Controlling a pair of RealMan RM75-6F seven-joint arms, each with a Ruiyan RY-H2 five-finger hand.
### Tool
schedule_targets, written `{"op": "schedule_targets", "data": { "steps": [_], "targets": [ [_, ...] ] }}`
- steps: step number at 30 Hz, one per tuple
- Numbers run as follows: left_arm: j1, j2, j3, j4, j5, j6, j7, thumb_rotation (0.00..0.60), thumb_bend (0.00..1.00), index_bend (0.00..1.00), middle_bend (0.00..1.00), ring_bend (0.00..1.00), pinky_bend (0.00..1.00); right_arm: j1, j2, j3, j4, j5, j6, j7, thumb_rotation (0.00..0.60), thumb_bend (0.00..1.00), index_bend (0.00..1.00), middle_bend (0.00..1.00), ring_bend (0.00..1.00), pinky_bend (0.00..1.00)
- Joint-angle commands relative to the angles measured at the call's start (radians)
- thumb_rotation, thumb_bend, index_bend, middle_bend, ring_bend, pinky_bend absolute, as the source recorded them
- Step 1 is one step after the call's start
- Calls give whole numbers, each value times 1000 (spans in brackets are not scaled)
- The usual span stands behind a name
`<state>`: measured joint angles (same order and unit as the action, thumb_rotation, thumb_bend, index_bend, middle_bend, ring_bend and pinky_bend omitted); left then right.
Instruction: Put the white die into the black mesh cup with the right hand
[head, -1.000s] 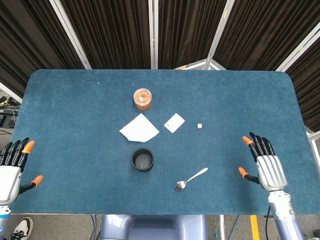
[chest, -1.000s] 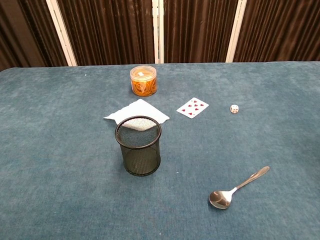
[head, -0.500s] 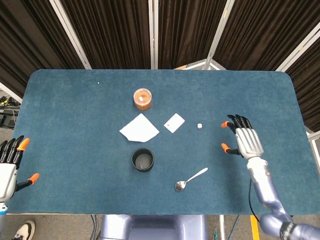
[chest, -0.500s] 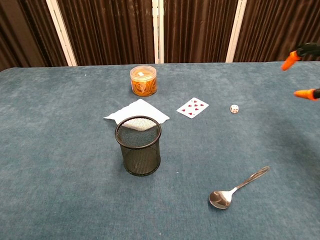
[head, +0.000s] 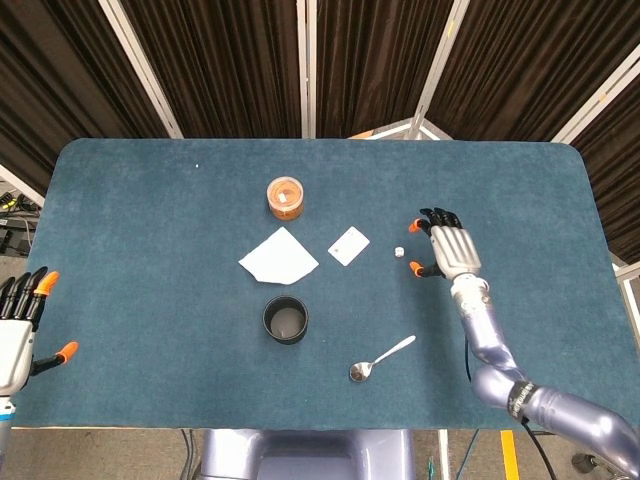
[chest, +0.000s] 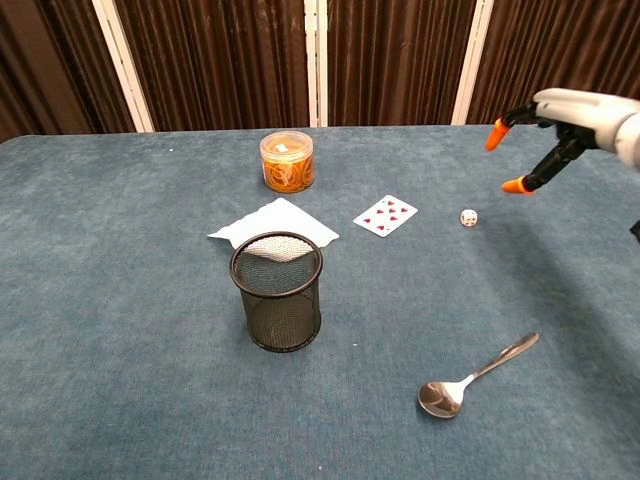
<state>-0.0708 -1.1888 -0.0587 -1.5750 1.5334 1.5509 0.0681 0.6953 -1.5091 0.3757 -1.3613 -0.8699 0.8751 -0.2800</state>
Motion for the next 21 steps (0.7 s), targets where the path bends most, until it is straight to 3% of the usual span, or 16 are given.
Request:
{"op": "schedule_targets", "data": {
  "steps": [1,21],
  "targets": [
    [-6,-2,-4,7,-9,-11,-3,600,46,0,0,0,0,38,-47,-2,71,38,-32,-24,600,176,425,118,0,0],
    [-26,-8,-5,24,-33,-55,-8,600,46,0,0,0,0,115,-203,-34,369,88,-152,41,600,202,423,126,0,0]
  ]
}}
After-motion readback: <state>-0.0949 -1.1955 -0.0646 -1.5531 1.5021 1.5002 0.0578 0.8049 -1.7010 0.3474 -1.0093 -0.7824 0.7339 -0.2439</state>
